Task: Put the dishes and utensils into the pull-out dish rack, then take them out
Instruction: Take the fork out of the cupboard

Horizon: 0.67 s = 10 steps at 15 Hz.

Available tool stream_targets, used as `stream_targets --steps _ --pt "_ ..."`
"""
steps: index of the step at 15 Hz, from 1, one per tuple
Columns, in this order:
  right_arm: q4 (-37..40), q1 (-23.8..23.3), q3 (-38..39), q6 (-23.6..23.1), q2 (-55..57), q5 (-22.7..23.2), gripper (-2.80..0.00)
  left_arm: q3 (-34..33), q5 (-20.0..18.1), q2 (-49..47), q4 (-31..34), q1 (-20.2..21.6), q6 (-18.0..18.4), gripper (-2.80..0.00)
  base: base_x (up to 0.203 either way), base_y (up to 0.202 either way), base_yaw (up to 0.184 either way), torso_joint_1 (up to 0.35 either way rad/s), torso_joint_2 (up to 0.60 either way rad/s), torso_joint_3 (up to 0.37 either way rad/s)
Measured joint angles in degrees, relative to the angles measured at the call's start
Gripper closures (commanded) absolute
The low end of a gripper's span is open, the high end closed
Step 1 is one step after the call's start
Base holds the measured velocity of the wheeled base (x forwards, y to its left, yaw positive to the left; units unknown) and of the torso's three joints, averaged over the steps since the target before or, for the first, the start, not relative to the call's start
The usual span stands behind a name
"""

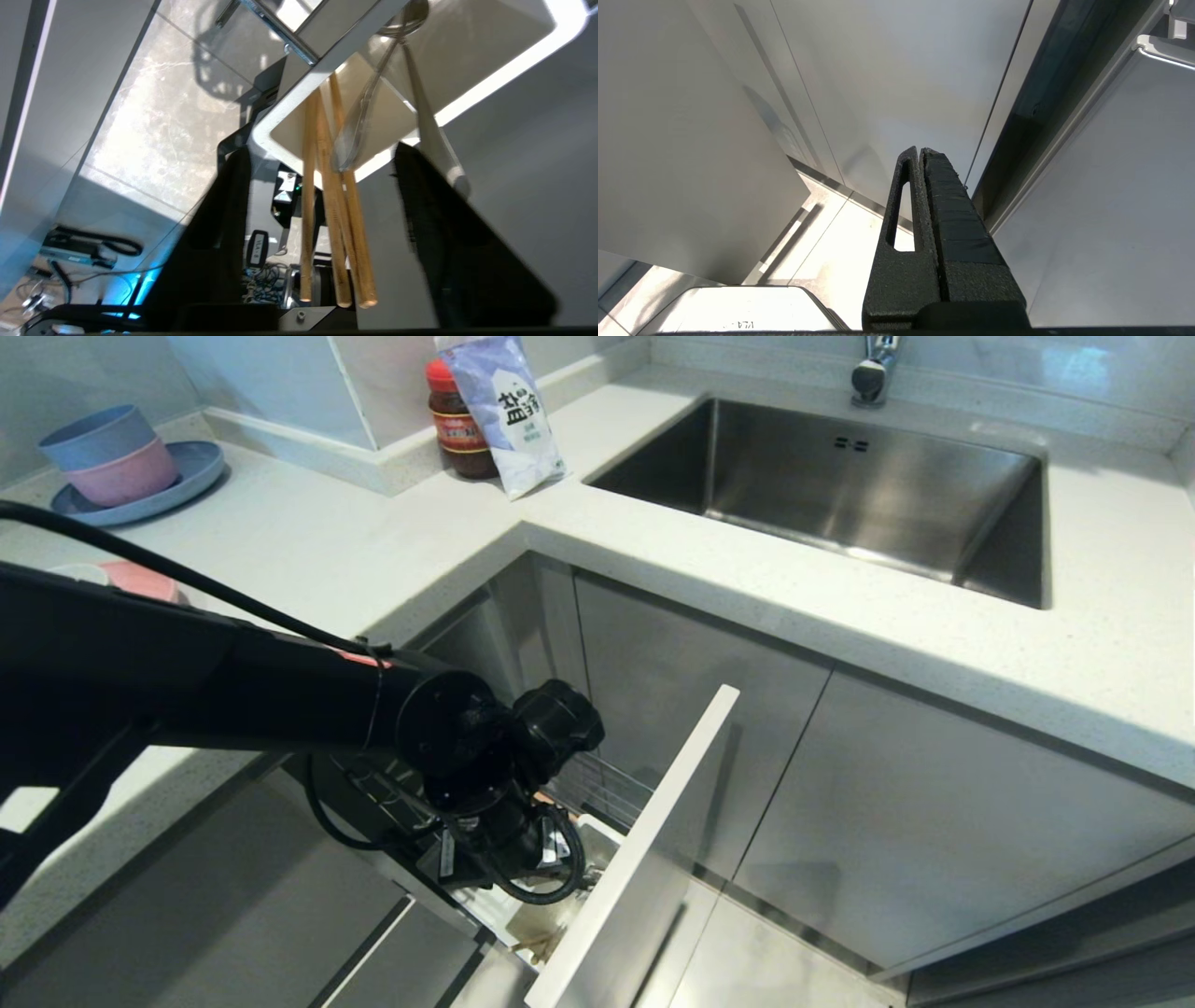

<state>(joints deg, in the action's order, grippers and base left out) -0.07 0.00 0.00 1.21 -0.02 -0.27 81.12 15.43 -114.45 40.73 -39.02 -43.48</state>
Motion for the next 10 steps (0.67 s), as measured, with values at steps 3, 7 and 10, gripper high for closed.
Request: stream_targets --steps 3,7,10 --pt "0.0 0.0 0.0 0.02 0.0 0.0 0.0 0.0 -0.15 0.14 -0.1 -0.15 -0.67 -2.8 0.0 0.0 0.0 0.0 0.0 0.0" --pt "0.0 0.0 0.0 0.0 0.0 0.0 0.0 0.11 -2.89 -0.49 -0.11 -0.64 -1.9 -2.8 0.0 0.0 0.0 0.0 0.0 0.0" --pt "0.0 0.0 0.0 0.0 0.0 0.02 0.0 0.11 -3.21 -1.84 -0.16 -0.69 -2.38 -2.8 0.0 0.0 0.0 0.0 0.0 0.0"
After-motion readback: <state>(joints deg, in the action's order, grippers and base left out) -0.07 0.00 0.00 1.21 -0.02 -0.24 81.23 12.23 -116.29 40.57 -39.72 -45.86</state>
